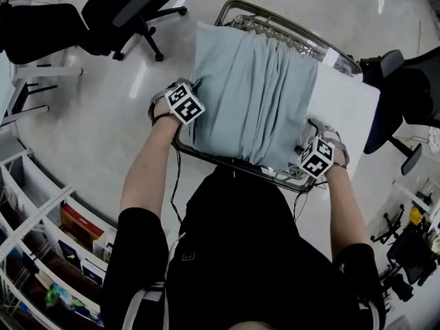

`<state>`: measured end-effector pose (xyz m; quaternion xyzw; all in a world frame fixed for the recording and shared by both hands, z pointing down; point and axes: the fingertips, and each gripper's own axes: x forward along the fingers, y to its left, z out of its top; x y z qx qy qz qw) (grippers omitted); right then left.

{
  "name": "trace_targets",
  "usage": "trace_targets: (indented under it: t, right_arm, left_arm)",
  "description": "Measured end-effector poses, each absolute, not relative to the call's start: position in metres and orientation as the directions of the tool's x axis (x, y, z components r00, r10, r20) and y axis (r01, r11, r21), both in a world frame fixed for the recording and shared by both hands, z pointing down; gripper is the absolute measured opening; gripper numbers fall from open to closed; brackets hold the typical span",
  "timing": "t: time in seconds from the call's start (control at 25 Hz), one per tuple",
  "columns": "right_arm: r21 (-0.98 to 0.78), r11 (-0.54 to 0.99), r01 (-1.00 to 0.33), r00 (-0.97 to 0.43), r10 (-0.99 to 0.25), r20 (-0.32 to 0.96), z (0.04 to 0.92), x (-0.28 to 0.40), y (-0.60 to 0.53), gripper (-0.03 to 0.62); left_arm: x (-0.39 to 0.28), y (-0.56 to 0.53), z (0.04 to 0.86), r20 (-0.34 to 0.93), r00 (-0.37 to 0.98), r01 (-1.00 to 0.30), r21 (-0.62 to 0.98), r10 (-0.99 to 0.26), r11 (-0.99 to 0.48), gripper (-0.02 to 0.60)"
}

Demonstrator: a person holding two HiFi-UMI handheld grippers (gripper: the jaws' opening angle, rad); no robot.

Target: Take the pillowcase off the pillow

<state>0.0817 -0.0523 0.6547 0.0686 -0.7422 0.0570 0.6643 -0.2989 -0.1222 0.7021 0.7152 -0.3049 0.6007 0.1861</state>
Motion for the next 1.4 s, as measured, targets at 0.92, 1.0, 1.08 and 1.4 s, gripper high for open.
trace_targets:
  t: [0.92, 1.0, 1.08, 1.4]
  right_arm:
    - [-0.007, 0.963, -0.270, -0.172, -0.041, 0.984, 0.637, 0.095, -0.047, 0.359]
    - [-0.037, 0.960, -0.278, -0.183, -0.015, 0.983, 0.622, 0.094, -0.056, 0.357]
    - [-0.033, 0.955, -0.294, -0.212, -0.032, 0.977, 0.605, 0.094, -0.074, 0.362]
    - [0.118, 0.957, -0.266, -0.248, -0.187, 0.951, 0.577, 0.093, -0.199, 0.364]
  left_arm:
    - [-0.400, -0.099, 0.612, 0.921, 0.006, -0.725, -0.264, -0.389, -0.636, 0.006]
    - [-0.384, -0.111, 0.599, 0.905, 0.052, -0.732, -0.252, -0.422, -0.632, 0.007]
    - [-0.363, -0.127, 0.590, 0.893, 0.094, -0.722, -0.243, -0.441, -0.647, 0.011]
    - [-0.273, -0.188, 0.609, 0.927, 0.241, -0.536, -0.121, -0.289, -0.835, 0.235]
